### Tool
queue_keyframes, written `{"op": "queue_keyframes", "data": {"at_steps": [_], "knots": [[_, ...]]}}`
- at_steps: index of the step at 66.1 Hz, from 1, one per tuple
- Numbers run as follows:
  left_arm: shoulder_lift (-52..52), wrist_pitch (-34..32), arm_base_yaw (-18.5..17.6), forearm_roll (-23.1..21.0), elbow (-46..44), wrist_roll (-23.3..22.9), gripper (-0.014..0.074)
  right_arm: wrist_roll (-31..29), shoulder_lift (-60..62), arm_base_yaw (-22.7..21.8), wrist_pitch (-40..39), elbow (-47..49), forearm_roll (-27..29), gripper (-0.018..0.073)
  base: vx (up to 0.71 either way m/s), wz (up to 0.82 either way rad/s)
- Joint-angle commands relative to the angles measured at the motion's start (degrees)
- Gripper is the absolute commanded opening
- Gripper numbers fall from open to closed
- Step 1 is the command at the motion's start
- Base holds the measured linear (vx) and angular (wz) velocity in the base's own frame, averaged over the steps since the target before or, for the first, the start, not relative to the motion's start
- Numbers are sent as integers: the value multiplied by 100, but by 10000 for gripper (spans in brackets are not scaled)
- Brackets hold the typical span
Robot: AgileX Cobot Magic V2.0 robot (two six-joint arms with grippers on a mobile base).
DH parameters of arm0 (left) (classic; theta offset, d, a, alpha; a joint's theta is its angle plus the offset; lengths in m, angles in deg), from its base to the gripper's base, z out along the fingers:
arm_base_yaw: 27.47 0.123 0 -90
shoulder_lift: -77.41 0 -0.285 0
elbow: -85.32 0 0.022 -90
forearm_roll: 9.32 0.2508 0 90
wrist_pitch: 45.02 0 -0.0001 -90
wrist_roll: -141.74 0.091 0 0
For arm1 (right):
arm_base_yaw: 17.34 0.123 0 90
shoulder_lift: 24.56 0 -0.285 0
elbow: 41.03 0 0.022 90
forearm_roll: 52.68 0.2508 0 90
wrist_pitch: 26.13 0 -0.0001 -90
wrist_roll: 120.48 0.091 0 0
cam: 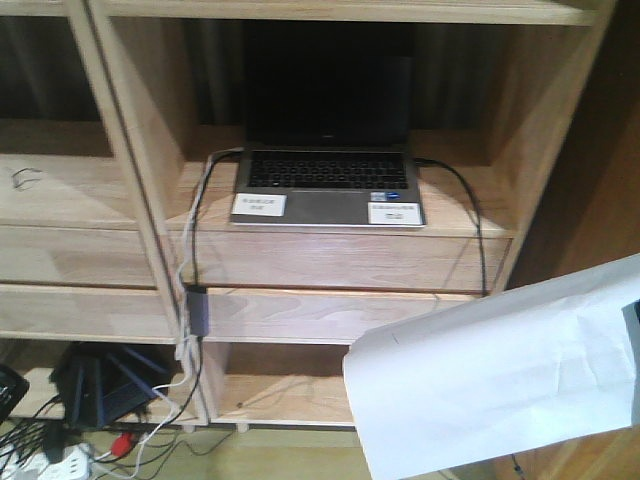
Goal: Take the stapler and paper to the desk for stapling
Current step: 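Drive the base away from the shelf, holding stapler and paper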
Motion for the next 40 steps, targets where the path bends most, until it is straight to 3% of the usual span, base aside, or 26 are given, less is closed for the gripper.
{"op": "queue_keyframes", "data": {"at_steps": [1, 40], "knots": [[58, -679, 3, 0, -174, -16, -7, -27, -23, 13, -340, -15, 99, -5, -4, 24], [58, -679, 3, 0, -174, -16, -7, -27, -23, 13, -340, -15, 99, -5, -5, 42]]}}
